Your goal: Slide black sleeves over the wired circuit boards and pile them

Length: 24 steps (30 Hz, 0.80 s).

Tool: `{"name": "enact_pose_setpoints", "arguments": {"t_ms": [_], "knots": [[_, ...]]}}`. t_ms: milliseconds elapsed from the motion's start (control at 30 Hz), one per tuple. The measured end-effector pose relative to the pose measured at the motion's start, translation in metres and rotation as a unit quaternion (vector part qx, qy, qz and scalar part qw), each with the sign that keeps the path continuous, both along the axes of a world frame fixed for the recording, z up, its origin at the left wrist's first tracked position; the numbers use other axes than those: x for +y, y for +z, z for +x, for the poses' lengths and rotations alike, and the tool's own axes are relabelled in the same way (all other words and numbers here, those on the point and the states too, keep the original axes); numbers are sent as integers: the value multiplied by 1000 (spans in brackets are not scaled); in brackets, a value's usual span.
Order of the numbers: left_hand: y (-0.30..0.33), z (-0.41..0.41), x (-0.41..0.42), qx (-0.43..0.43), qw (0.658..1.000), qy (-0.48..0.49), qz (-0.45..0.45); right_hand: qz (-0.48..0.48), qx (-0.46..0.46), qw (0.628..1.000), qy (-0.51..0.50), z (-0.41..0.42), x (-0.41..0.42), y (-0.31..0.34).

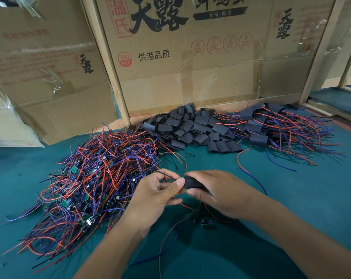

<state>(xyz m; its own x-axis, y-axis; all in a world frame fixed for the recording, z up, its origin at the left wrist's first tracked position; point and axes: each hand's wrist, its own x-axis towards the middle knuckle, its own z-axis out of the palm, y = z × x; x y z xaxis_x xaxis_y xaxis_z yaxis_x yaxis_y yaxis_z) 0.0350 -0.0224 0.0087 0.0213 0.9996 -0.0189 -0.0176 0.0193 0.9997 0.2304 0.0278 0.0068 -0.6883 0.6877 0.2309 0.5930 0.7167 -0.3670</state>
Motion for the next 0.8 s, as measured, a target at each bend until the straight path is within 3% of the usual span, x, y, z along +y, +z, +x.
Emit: {"name": "enact_pose_setpoints", "arguments": {"t_ms": [467, 800], "knots": [[-11, 3, 4, -49, 998, 25, 19, 1, -4, 1000, -6, -1, 0, -2], [-7, 7, 3, -98, 995, 18, -22, -5, -7, 1000, 2, -2, -1, -2]]}}
